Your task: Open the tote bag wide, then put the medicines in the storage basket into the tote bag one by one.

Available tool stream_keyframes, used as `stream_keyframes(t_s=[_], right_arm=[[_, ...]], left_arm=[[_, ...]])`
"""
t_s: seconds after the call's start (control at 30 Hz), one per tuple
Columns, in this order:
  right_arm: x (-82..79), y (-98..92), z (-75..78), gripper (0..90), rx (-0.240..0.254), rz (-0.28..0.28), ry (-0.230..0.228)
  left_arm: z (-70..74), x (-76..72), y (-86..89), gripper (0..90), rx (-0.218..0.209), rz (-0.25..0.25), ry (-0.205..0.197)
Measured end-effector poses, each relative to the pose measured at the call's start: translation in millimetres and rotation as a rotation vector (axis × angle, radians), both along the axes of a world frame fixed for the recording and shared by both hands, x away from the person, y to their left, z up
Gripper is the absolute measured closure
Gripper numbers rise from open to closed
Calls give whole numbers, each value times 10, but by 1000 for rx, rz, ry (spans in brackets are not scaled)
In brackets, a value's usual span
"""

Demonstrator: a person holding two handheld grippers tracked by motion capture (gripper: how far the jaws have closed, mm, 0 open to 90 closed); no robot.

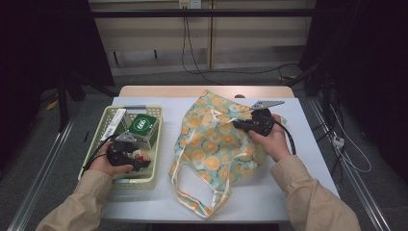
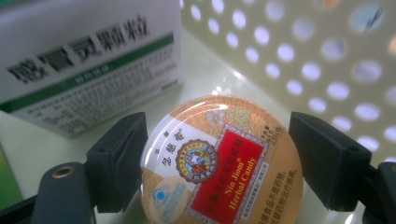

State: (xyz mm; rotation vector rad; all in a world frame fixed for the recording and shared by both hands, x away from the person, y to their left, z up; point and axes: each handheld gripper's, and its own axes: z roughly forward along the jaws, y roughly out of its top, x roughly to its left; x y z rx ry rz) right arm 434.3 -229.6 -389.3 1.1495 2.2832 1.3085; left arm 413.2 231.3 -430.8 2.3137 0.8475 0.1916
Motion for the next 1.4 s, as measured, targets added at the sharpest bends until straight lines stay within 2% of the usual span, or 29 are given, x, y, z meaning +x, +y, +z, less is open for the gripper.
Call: stream_keyframes(t_s=[0.2, 0.27, 0.3, 0.37, 0.5, 0.67, 0.83, 0.93, 1.03, 1.1, 1.2, 1.33, 1.37, 1.4], right_arm=[[1, 2, -2, 880, 4, -1, 1], [3, 6, -4, 880, 1, 1, 1], [3, 7, -6, 880, 2, 2, 2], [5, 11, -9, 880, 1, 2, 2], [15, 13, -24, 880, 4, -1, 9], [14, 21, -27, 881, 4, 2, 9], [20, 12, -22, 881, 7, 0, 9], [21, 16, -28, 880, 7, 1, 9], [21, 24, -34, 881, 7, 3, 11], [21, 28, -35, 880, 8, 4, 11], [19, 34, -29, 880, 12, 4, 9], [30, 37, -30, 881, 14, 0, 10], [35, 38, -31, 881, 16, -2, 11], [42, 38, -29, 881, 18, -2, 8]], left_arm=[[68, -5, -14, 214, -31, 26, -1], [99, -14, -10, 214, -31, 36, -23], [113, -16, -10, 214, -47, 38, -10], [155, -16, -11, 214, -59, 44, -8], [222, -6, -3, 215, -71, 43, 5], [297, -14, 21, 215, -99, 37, 0], [415, -30, 30, 215, -122, 55, -5], [504, -41, 3, 215, -122, 36, 6], [606, -64, -57, 215, -121, 16, -20], [674, -86, -112, 215, -132, 10, -20], [790, -118, -209, 215, -144, -3, -36], [944, -162, -378, 215, -164, -53, -59], [974, -181, -433, 215, -162, -50, -67], [1000, -183, -483, 215, -168, -75, -68]])
